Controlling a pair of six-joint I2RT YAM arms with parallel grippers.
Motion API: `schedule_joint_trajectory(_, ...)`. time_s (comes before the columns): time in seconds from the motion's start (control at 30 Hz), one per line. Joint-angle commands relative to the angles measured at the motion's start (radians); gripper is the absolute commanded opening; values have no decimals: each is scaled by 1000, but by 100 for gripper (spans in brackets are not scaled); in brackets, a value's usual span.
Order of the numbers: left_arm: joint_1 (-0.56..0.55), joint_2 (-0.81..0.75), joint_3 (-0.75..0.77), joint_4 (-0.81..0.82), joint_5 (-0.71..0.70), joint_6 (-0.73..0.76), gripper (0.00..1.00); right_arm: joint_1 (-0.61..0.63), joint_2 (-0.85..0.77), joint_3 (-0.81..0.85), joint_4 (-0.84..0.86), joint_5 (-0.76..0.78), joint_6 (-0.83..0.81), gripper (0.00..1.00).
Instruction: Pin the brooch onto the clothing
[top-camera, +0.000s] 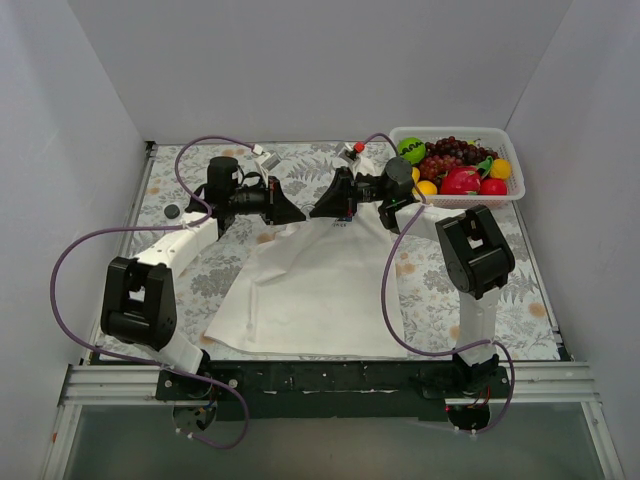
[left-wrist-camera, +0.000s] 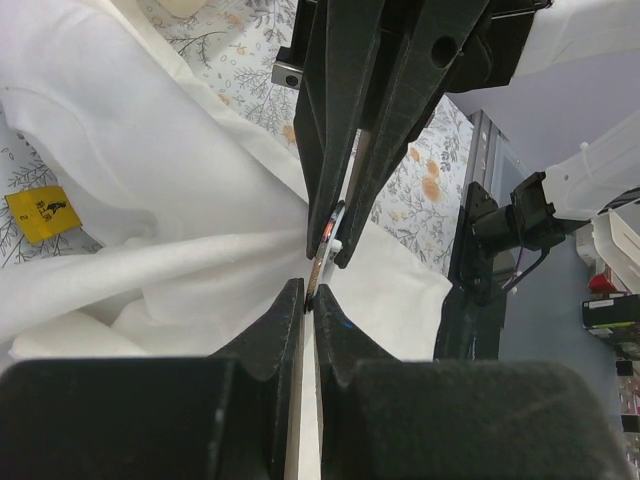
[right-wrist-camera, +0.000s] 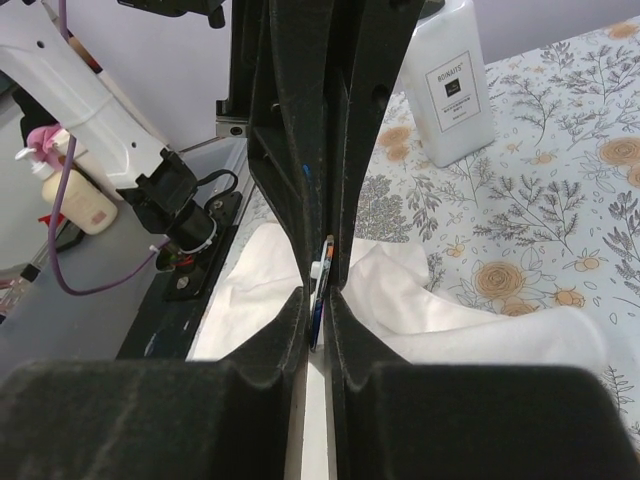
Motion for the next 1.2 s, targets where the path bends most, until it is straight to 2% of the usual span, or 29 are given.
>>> schedule_joint_trajectory(0.0,10,2,47,-16,-49,20,0,9,-9,12,91,-78,35,11)
schedule_joint_trajectory(0.23,10,15,74,-38,-57,29,0,10,3,30,8,-70,-16,6)
schedule_joint_trajectory(0.3,10,18,79,-39,-57,28,0,10,0,35,-74,-56,-56,5)
schedule_joint_trajectory(0.37,10,22,83,-41,-57,28,0,10,-13,50,-169,-44,-166,5)
schedule_joint_trajectory(0.4,10,24,86,-42,-57,29,0,12,-21,56,-293,-21,-210,5)
schedule_joint_trajectory(0.47,10,30,91,-45,-57,29,0,12,-39,73,-410,0,-334,5)
schedule_joint_trajectory(0.5,10,31,93,-47,-57,28,0,12,-42,73,-449,16,-346,5)
schedule_joint_trajectory(0.7,8,39,108,-54,-63,33,0,13,-47,89,-524,39,-410,4)
schedule_joint_trajectory(0.9,0,44,128,-79,-78,43,0,27,-55,130,-708,105,-544,4)
schedule_joint_trajectory(1.17,-16,41,143,-87,-89,45,0,35,-47,165,-812,165,-596,4)
